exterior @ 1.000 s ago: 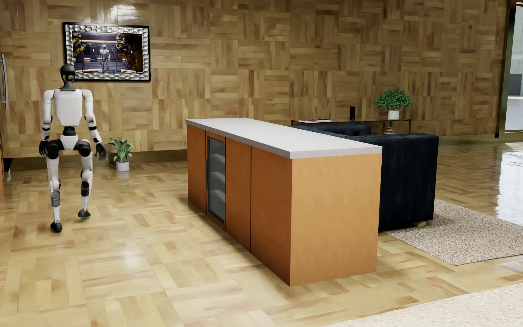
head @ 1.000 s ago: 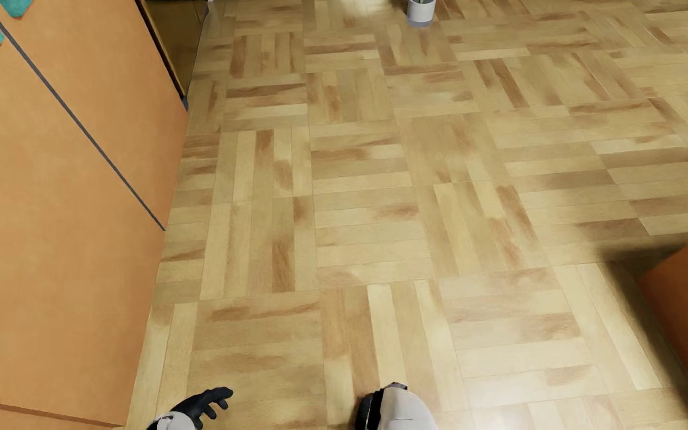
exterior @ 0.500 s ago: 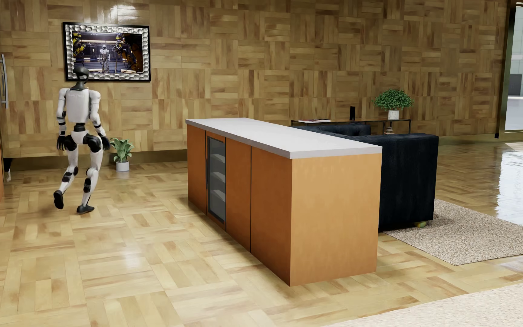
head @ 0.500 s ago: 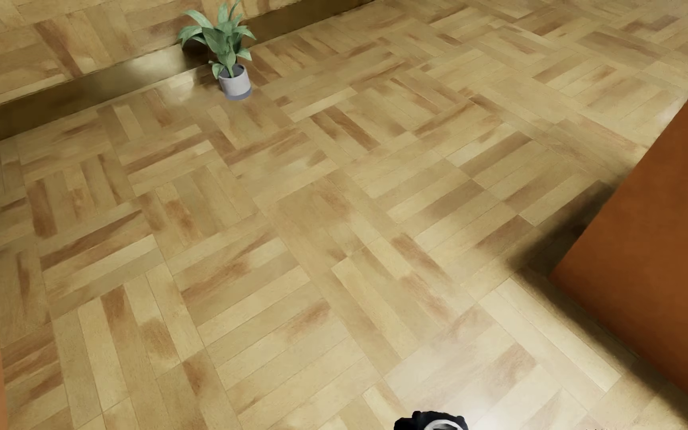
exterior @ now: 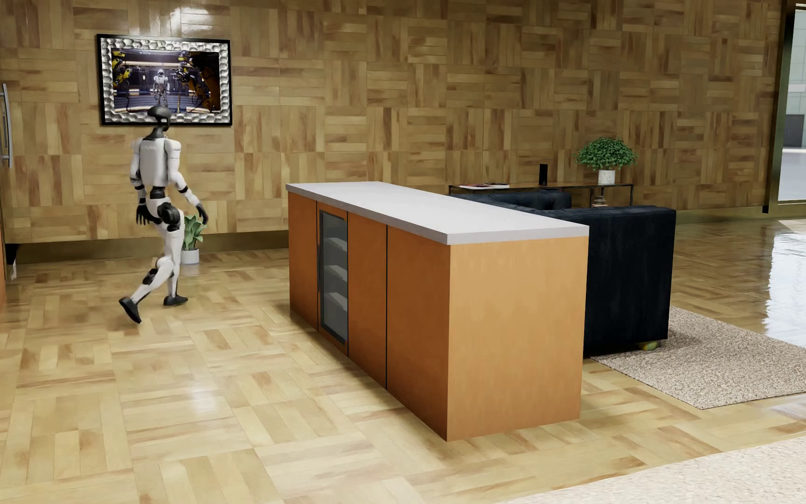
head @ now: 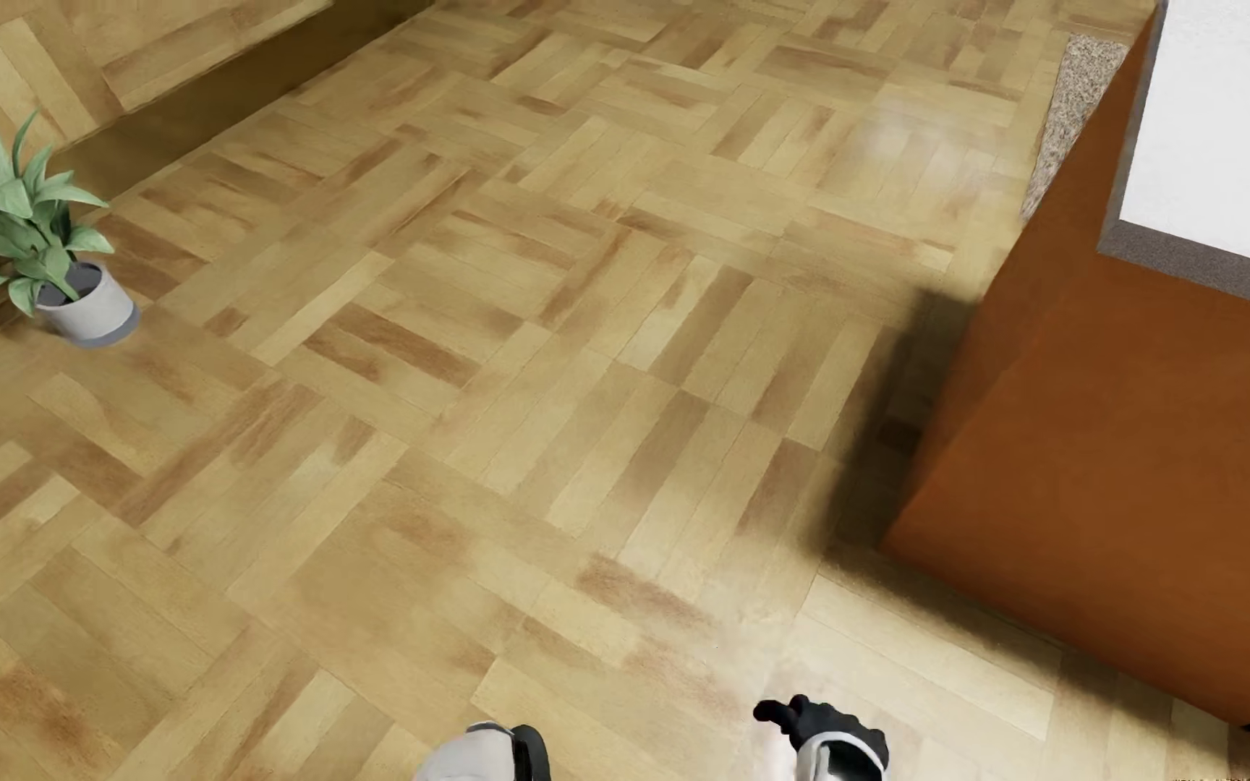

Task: Go around the counter

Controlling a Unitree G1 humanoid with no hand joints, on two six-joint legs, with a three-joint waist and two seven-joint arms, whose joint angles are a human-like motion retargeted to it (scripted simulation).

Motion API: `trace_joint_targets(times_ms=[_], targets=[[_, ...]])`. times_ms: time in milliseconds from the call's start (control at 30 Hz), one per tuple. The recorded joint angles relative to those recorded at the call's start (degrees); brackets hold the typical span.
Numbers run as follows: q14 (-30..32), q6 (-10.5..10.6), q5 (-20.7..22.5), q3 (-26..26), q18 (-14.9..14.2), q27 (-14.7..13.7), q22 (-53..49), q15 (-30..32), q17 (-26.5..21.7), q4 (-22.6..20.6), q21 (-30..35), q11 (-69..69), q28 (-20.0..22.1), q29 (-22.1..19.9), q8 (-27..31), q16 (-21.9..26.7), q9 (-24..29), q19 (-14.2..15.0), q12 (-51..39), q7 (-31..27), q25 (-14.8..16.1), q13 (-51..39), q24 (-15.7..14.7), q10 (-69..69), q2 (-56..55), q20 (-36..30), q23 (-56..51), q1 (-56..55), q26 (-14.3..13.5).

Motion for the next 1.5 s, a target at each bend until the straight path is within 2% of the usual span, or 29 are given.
trace_joint_targets(times_ms=[33,67,100,133,200,267,333,400,467,567,600,633,700,767,800,833,900,933,967,1033,1100,1133,1167,1233,1267,1300,1367,1433,1500], targets=[[-2.55,-0.95,-3.52,0.54,-0.18,3.27,1.63,5.48,-1.47,0.22,-1.59,11.07,0.37,4.32,-3.02,-0.61,0.11,5.47,-0.28,2.11,-5.85,-0.74,-0.24,0.87,-5.76,0.74,11.32,2.00,0.68],[-4.70,-1.94,-7.68,0.79,-0.09,3.84,3.65,7.93,-2.52,0.09,3.86,19.73,-0.42,12.86,-5.91,0.18,0.21,4.78,-1.49,3.84,-13.71,-0.56,0.86,0.87,-11.71,0.65,18.35,4.19,1.50],[-6.61,-2.89,-11.06,0.61,0.00,-3.34,5.38,4.85,-5.00,-0.14,10.01,25.55,-1.94,18.78,-8.53,1.77,0.29,2.23,-2.84,5.05,-21.01,0.85,3.19,0.41,-17.24,-0.56,19.91,6.51,1.49],[-7.99,-3.75,-13.62,-0.01,-0.03,-11.25,6.59,2.92,-7.64,-0.71,10.89,28.93,-2.75,18.41,-10.87,3.34,0.31,1.48,-4.10,5.90,-23.96,3.65,5.21,-0.69,-22.31,-1.25,16.83,8.86,0.41],[-10.09,-5.01,-15.28,-1.81,-0.52,-14.37,6.78,3.14,-7.67,-2.35,-4.92,28.05,-2.35,13.80,-13.42,4.22,0.20,2.42,-5.21,7.02,-13.48,12.41,6.20,-3.64,-31.00,-2.02,9.56,13.90,-1.15],[-12.40,-5.66,-15.09,-3.15,-1.26,-9.81,6.86,0.70,-2.10,-3.79,-20.77,17.35,-2.00,8.32,-14.40,4.51,-0.13,1.94,-7.26,7.54,0.39,19.73,5.87,-6.03,-37.26,-1.55,3.21,18.48,-1.91],[-14.49,-5.98,-16.66,-4.00,-2.22,-6.12,7.30,0.71,2.67,-4.87,-26.66,-4.31,-2.04,-0.78,-18.74,5.54,-0.49,1.04,-10.74,7.58,6.83,24.00,6.22,-8.14,-38.46,-2.61,-1.03,22.31,-1.56],[-16.01,-6.10,-17.29,-4.48,-3.16,-3.02,9.60,5.99,5.79,-6.50,-25.97,-31.33,-2.51,-4.60,-25.21,6.60,-0.83,1.13,-15.69,6.94,6.17,26.19,7.54,-10.72,-36.33,-5.21,-1.73,25.86,-0.91],[-18.07,-5.91,-17.22,-4.75,-4.13,-2.21,12.09,-0.02,6.18,-8.23,-21.58,-40.50,-2.90,0.16,-23.89,7.04,-0.93,9.37,-20.08,6.67,1.41,26.38,9.21,-12.86,-39.76,-8.29,-0.16,29.96,-1.00],[-19.67,-4.97,-19.20,-5.19,-6.10,-5.98,8.87,4.35,3.60,-8.60,-13.81,-30.91,-1.43,3.34,-23.38,6.47,-0.98,-1.62,-20.10,7.01,-12.27,23.97,9.03,-15.29,-42.30,-10.14,0.28,37.78,-3.19],[-18.72,-4.58,-21.66,-5.52,-6.76,-5.74,7.40,5.85,4.96,-8.17,-15.85,-27.50,-1.70,1.02,-27.57,6.17,-1.19,-5.46,-19.68,5.59,-12.99,24.47,7.89,-15.48,-41.14,-10.97,-2.43,39.80,-4.07],[-16.59,-3.94,-23.13,-6.04,-6.53,-4.82,5.68,9.91,7.17,-7.34,-19.27,-24.88,-2.07,-1.49,-29.84,6.07,-1.40,-8.81,-18.73,4.16,-11.07,25.00,6.21,-14.39,-39.78,-11.68,-5.40,41.70,-4.97],[-10.35,-1.53,-22.13,-6.63,-4.79,-3.92,1.23,3.91,10.78,-3.73,-25.34,-17.35,-2.28,-3.91,-30.43,6.46,-1.40,-8.82,-14.13,3.14,-1.80,22.25,3.23,-6.60,-38.49,-11.24,-6.77,41.96,-4.88],[-0.10,1.12,-17.45,-6.38,-0.83,-2.22,-1.67,0.09,8.81,2.69,-24.95,-17.04,-2.14,0.94,-30.43,5.62,-1.25,-8.38,-8.50,5.58,0.88,14.89,2.38,9.73,-35.27,-9.12,0.03,36.14,-2.38],[5.71,2.29,-14.40,-5.94,1.49,-1.55,-2.16,-0.70,5.96,5.67,-20.98,-18.91,-3.21,3.82,-29.67,5.16,-1.21,-8.13,-6.00,5.93,-3.67,10.38,2.64,17.98,-32.97,-8.62,4.91,32.11,-1.61],[7.79,3.31,-11.71,-5.35,0.11,-3.30,-1.46,-1.31,2.86,5.03,-14.06,-20.92,-3.93,8.31,-28.59,4.65,-1.15,-7.86,-4.44,3.04,-11.90,5.49,3.15,23.63,-30.72,-8.56,9.05,27.22,-0.97],[-3.22,4.37,-7.63,-4.60,-0.75,-10.76,0.07,-2.36,-1.35,2.00,-3.24,-24.74,-6.07,10.60,-26.03,4.73,-1.47,-7.39,-2.27,-1.35,-27.15,-3.22,5.26,25.94,-26.65,-8.35,10.09,18.79,-0.53],[-6.75,4.74,-5.82,-4.31,1.54,-12.44,0.96,-2.81,-1.50,3.97,-2.67,-26.77,-6.51,8.68,-24.62,5.15,-1.80,-7.13,-1.72,0.64,-29.61,-6.20,5.61,23.05,-24.61,-7.80,8.11,16.09,-0.41],[-8.44,5.16,-4.12,-3.93,2.30,-12.94,1.58,-3.05,-0.28,6.14,-5.02,-29.27,-6.32,5.22,-23.11,5.38,-2.12,-6.83,-1.17,3.61,-27.66,-8.22,5.69,17.50,-22.21,-7.09,5.11,14.44,-0.30],[-8.35,6.02,-1.59,-2.94,5.47,-13.78,2.48,-3.87,3.54,7.14,-12.56,-33.26,-6.13,-0.75,-19.94,5.56,-2.45,-6.22,-0.76,10.35,-14.12,-10.84,5.94,0.65,-18.18,-6.24,-1.53,12.29,-0.32],[-3.81,6.25,-0.44,-2.17,1.28,-16.44,2.42,-6.62,4.85,2.54,-14.64,-33.48,-5.60,-3.36,-17.10,5.19,-2.16,-5.71,-0.79,10.91,-1.07,-11.99,5.35,-12.03,-15.38,-5.43,-6.72,8.51,-0.74],[-0.08,6.13,-0.17,-2.10,-0.21,-16.78,2.32,-8.36,4.30,0.00,-13.85,-32.95,-5.54,-4.23,-16.32,5.15,-2.01,-5.47,-0.91,10.27,2.01,-11.87,5.60,-15.15,-13.93,-5.81,-8.42,6.34,-1.15],[1.71,6.11,0.09,-2.35,0.43,-16.67,2.09,-10.24,3.20,-0.36,-12.67,-32.40,-5.56,-5.39,-16.47,5.16,-2.02,-5.20,-1.30,15.40,2.78,-10.96,5.99,-16.25,-12.18,-6.36,-9.83,5.32,-1.43],[-2.02,5.97,1.45,-2.97,2.44,-14.95,1.13,-14.09,0.49,1.83,-9.42,-29.92,-5.47,-5.27,-17.59,5.13,-2.55,-4.89,-1.89,32.81,-1.43,-7.56,6.21,-14.77,-8.71,-6.79,-10.62,7.60,-1.45],[-3.14,5.69,2.28,-2.88,9.63,-14.47,0.38,-15.83,-0.69,2.14,-8.26,-28.43,-4.94,-5.08,-18.04,4.85,-3.06,-4.69,-1.83,36.64,-3.72,-5.12,5.91,-14.32,-6.70,-6.46,-9.84,10.06,-1.50],[-4.92,5.12,2.43,-2.67,12.73,-13.62,-0.14,-15.74,-2.07,1.61,-7.55,-27.20,-3.91,-3.57,-17.91,3.82,-3.68,-4.69,-1.84,36.03,-6.02,-2.40,4.87,-14.87,-4.76,-5.77,-8.03,12.29,-1.78],[-8.41,2.88,0.49,-2.37,11.44,-9.65,2.07,-9.21,-2.81,1.76,-10.43,-15.45,-2.68,-0.68,-19.29,2.02,-4.38,-2.38,-3.29,34.43,-6.73,4.46,2.99,-12.22,-5.12,-4.62,-2.54,16.38,-0.93],[-10.67,0.27,-4.49,-1.85,8.70,-1.96,5.19,2.00,-1.42,0.20,-15.51,7.03,-1.84,0.89,-18.94,0.26,-4.87,8.68,-5.49,33.27,-4.87,12.56,4.09,-11.63,-14.16,-4.58,3.45,19.50,0.17],[-11.80,-2.41,-8.70,-1.29,5.36,-0.09,6.70,6.99,-1.35,-0.90,-15.46,24.91,-0.39,5.82,-16.98,-0.46,-5.05,6.18,-7.35,31.99,-5.59,21.71,5.34,-12.79,-24.50,-5.16,7.29,23.11,-2.16]])
